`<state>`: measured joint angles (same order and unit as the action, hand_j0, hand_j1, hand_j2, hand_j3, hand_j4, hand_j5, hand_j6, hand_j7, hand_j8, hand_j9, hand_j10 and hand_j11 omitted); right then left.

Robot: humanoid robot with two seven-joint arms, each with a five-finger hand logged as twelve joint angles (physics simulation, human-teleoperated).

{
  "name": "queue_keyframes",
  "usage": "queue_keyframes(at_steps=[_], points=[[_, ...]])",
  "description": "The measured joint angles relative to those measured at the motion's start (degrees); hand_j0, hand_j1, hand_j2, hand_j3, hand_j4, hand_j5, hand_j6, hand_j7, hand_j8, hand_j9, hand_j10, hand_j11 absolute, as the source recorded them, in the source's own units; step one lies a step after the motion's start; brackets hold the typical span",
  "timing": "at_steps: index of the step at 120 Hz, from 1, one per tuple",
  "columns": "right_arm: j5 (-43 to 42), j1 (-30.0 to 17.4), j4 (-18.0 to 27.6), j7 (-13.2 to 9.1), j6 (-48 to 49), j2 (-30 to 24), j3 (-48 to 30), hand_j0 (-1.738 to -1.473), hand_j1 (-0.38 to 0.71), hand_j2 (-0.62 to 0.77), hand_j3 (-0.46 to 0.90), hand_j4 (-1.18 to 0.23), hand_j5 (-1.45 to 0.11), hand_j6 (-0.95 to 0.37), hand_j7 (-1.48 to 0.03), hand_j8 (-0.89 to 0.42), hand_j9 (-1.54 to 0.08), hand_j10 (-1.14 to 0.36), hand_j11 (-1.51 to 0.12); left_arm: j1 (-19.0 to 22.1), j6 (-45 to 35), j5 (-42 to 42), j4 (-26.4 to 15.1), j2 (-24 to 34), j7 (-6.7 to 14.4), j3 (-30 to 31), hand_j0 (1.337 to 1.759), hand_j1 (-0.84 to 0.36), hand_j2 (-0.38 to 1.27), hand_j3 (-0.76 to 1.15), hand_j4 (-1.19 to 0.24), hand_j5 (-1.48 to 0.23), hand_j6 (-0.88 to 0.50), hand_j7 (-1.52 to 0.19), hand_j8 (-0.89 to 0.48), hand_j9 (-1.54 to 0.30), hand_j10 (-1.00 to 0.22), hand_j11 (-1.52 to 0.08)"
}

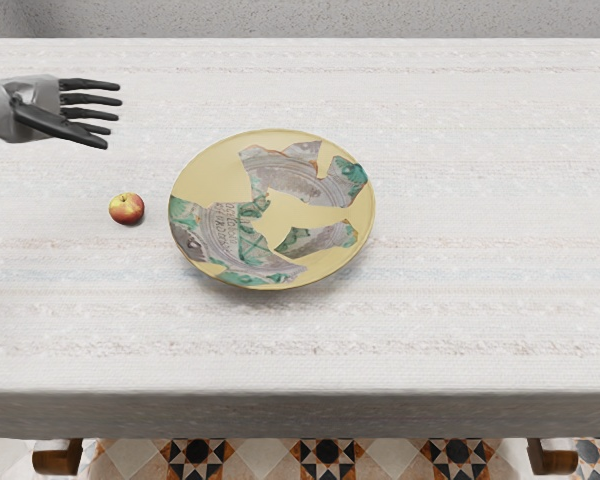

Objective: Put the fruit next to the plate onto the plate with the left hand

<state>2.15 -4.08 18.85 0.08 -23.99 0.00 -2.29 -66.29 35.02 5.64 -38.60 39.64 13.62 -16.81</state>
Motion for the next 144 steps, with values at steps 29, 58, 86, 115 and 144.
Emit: queue_keyframes(at_steps=[29,58,86,115,144], points=[[-0.01,-0.63,-2.12,0.01,0.00,0.00,-0.01,-1.658,-0.31,-0.01,0.00,-0.04,-0.05,-0.04,-0.05,-0.04,-0.05,-0.04,-0.05,0.74,0.00,0.60,1.25,-0.04,0.16,0.14,1.658,0.05,0.05,0.00,-0.25,-0.32,-0.25,-0.32,-0.25,-0.32,-0.25,-0.32],[-0.02,-0.82,-2.75,0.01,0.00,0.00,0.01,-1.658,-0.31,-0.01,0.00,-0.04,-0.05,-0.04,-0.05,-0.04,-0.05,-0.04,-0.05,-5.26,-0.01,0.83,0.86,1.49,0.16,7.97,1.658,0.05,0.05,0.00,-0.25,-0.32,-0.25,-0.32,-0.25,-0.32,-0.25,-0.32],[-0.02,-0.84,-2.82,0.01,0.00,0.00,0.01,-1.658,-0.31,-0.01,0.00,-0.04,-0.05,-0.04,-0.05,-0.04,-0.05,-0.04,-0.05,-15.66,-6.00,-5.30,-13.83,3.24,-0.24,32.54,1.658,0.05,0.05,0.00,-0.25,-0.33,-0.25,-0.33,-0.25,-0.33,-0.25,-0.33],[-0.02,-0.84,-2.81,0.01,0.00,0.00,0.01,-1.658,-0.31,-0.01,0.00,-0.04,-0.05,-0.04,-0.05,-0.04,-0.05,-0.04,-0.05,-19.57,-36.49,-4.05,-26.34,2.49,-0.02,44.93,1.658,0.04,0.05,0.00,-0.26,-0.34,-0.26,-0.34,-0.26,-0.34,-0.26,-0.34],[0.00,-0.84,-2.82,0.01,0.00,0.00,0.01,-1.658,-0.31,-0.01,0.00,-0.04,-0.05,-0.04,-0.05,-0.04,-0.05,-0.04,-0.05,-29.94,-43.53,-0.60,-27.07,-16.50,3.74,58.29,1.658,0.02,0.05,0.00,-0.27,-0.35,-0.27,-0.35,-0.27,-0.35,-0.27,-0.35]])
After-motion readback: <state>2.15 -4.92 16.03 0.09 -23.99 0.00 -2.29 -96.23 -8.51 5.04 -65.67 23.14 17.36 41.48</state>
